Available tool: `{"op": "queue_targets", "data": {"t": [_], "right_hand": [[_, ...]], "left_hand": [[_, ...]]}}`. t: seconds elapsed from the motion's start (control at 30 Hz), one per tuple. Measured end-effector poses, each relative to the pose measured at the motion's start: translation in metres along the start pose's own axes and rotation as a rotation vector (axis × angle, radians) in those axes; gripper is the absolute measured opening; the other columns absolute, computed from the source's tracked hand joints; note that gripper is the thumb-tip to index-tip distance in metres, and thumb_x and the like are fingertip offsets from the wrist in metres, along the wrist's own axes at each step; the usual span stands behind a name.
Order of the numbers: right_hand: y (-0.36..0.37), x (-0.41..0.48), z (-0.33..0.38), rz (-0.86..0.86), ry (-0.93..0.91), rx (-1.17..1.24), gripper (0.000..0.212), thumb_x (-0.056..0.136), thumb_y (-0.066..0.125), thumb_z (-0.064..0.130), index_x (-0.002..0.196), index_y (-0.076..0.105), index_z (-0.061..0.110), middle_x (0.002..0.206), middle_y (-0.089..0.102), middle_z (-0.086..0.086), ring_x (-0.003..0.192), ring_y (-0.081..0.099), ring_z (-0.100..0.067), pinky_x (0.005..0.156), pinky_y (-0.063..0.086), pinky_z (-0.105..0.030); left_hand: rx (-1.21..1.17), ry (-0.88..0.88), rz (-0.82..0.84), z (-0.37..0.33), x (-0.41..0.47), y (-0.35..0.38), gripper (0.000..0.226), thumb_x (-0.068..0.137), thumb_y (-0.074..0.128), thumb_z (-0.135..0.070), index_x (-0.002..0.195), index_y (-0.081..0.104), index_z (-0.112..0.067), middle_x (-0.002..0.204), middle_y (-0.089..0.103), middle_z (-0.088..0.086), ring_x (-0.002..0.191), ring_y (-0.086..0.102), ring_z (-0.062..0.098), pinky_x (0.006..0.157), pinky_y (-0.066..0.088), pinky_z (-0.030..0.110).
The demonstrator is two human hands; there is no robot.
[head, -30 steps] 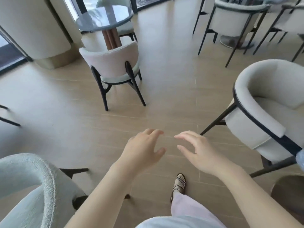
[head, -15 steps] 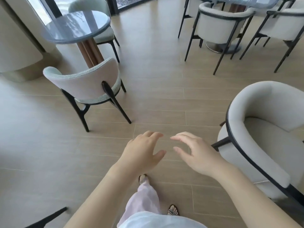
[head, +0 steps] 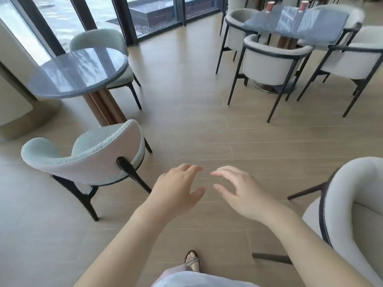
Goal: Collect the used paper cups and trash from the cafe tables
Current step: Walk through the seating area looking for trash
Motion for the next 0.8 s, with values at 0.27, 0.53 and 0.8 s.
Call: {"op": "queue_targets", "data": {"t": [0.27,0.53,0.8], "right_hand": [[-0.024,0.095,-0.032,-0.039,0.064,0.032,0.030,0.090,0.048,0.040,0.120,0.051,0.036,0.121,0.046,0.027,0.106,0.043,0.008,0.081,0.032,-0.007],[-0.077,0.199,-0.121,-0.085,0.119,0.040,0.028,0.090,0.051,0.035,0.117,0.054,0.033,0.119,0.049,0.023,0.103,0.044,0.008,0.076,0.029,-0.002],[-0.182,0.315,-0.223,-0.129,0.157,0.026,0.027,0.090,0.051,0.034,0.118,0.053,0.034,0.120,0.048,0.025,0.106,0.044,0.006,0.081,0.031,-0.008]], "left_hand": [[-0.002,0.058,0.014,0.027,0.117,-0.030,0.051,0.087,0.048,-0.048,0.134,0.034,-0.034,0.137,0.043,-0.011,0.121,0.045,0.015,0.093,0.040,0.033],[0.005,0.110,0.080,0.022,0.271,-0.030,0.051,0.088,0.049,-0.048,0.135,0.034,-0.033,0.138,0.042,-0.011,0.121,0.046,0.016,0.095,0.042,0.035],[-0.004,0.170,0.065,-0.023,0.462,-0.046,0.050,0.089,0.047,-0.046,0.135,0.035,-0.033,0.139,0.042,-0.011,0.120,0.047,0.016,0.093,0.039,0.033]]}}
Point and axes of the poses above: each hand's wrist, its own x-axis towards the middle knuckle, its own y-axis out of the palm, z = x × y, the point moved 2 cm from there along x, towards the middle knuckle
